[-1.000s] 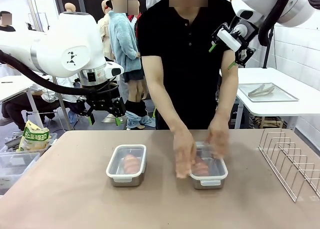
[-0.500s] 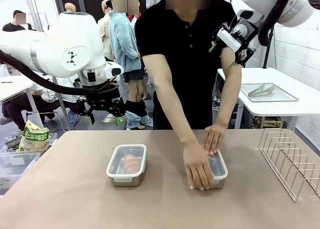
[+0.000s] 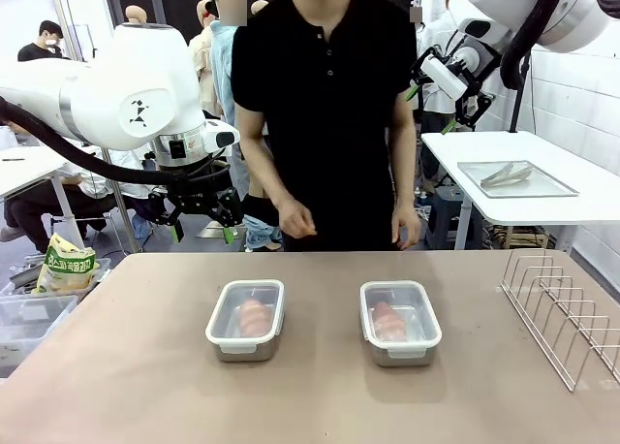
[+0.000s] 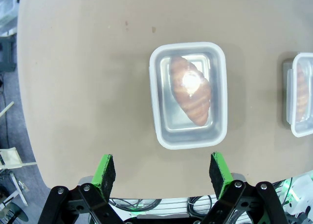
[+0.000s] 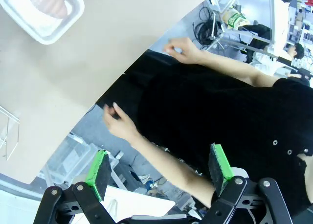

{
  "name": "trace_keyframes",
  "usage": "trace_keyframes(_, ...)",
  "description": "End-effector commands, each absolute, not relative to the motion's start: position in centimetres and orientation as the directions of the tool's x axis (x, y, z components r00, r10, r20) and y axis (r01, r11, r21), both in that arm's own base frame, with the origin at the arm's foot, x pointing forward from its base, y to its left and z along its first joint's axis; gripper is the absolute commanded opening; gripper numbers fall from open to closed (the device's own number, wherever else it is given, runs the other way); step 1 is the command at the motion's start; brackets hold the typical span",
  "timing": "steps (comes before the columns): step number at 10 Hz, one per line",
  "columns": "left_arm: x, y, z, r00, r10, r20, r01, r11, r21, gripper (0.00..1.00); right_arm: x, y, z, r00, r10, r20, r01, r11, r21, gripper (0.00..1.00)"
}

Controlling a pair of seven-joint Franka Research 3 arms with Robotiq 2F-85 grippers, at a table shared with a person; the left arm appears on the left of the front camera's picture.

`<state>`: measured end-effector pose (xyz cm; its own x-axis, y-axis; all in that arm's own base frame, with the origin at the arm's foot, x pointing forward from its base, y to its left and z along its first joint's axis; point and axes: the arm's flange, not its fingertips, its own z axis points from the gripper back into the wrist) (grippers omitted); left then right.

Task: Place the bread in airtight containers.
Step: Release when the human grabs the Airtight Container lid.

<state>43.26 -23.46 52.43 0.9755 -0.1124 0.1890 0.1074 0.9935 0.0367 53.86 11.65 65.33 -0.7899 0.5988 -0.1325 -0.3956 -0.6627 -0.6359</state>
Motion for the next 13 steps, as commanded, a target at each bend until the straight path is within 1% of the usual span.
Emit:
trace_keyframes(1,43.14,-23.28,52.6,0.975,-0.111,0.19,0.107,0.994,0.035,1.0,53.92,11.62,65.13,-0.789,0.601,-0.13,-0.388,-0.652,-0.652,1.0)
trace_keyframes(13,43.14,-23.28,52.6,0.975,-0.111,0.19,0.107,0.994,0.035,1.0,53.92,11.62,65.13,-0.789,0.601,-0.13,-0.388,-0.652,-0.652,1.0)
